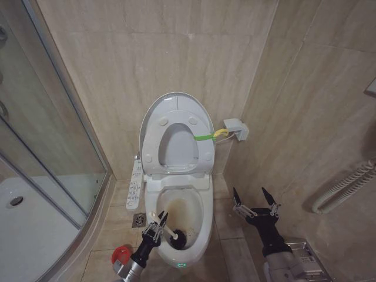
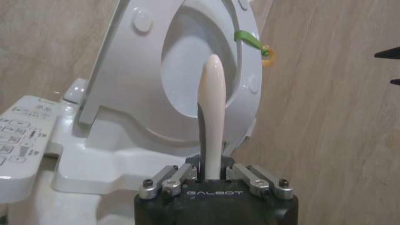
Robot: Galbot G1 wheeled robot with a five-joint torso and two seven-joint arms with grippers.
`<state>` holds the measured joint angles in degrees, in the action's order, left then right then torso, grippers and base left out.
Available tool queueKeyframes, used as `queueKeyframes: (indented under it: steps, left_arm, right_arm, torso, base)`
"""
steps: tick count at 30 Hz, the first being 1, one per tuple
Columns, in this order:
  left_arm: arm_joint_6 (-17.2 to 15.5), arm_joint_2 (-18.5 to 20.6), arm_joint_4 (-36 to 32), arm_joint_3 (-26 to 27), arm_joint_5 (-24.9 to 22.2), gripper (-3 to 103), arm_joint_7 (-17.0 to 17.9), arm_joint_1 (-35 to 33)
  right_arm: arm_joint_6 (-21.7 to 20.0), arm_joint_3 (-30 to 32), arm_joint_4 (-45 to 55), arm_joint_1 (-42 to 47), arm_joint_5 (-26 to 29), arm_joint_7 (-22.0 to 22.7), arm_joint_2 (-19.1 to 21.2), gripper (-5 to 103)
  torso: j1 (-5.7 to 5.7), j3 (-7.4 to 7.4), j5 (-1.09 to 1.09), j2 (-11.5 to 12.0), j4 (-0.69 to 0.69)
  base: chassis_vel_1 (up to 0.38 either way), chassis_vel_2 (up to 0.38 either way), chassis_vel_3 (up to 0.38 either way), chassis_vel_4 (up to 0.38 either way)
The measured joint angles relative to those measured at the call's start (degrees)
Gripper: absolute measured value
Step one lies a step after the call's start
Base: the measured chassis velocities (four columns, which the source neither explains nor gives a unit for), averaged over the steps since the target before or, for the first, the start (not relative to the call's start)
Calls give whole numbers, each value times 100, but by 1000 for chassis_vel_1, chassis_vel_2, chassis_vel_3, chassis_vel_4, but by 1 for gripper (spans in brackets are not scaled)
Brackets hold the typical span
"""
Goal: Open the toilet lid, clean the toilet bowl with a toilet brush, close the toilet lid, and flush.
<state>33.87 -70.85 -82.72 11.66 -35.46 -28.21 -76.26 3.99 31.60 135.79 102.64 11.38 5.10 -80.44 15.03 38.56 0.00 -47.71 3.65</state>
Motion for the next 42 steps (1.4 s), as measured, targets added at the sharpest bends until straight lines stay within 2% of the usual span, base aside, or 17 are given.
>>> queueKeyframes:
  steps: [9,17,25,30,36,42]
  left_arm:
    - [-45,-33,138,-33,-181,20,112,240]
    - [48,-30,206,-26,66,20,-34,-30]
    - [54,-45,241,-38,79,20,-21,-9]
    - [-83,126,266,-197,-181,20,124,441]
    - [-210,420,529,-645,-483,20,200,1235]
    - [-221,403,838,-1103,-523,20,199,1766]
  right_arm:
    - [0,0,0,0,0,0,0,100]
    - [0,0,0,0,0,0,0,100]
    - [0,0,0,0,0,0,0,100]
    - [0,0,0,0,0,0,0,100]
    - [0,0,0,0,0,0,0,100]
    - [0,0,0,0,0,0,0,100]
  torso:
    - [1,0,0,0,1]
    - [0,0,1,0,-1]
    - [1,0,0,0,-1]
    - [1,0,0,0,0]
    - [1,0,0,0,1]
    - [1,1,0,1,0]
  base:
    - [0,0,0,0]
    - [0,0,0,0]
    - [0,0,0,0]
    - [0,0,0,0]
    - [0,0,0,0]
    - [0,0,0,0]
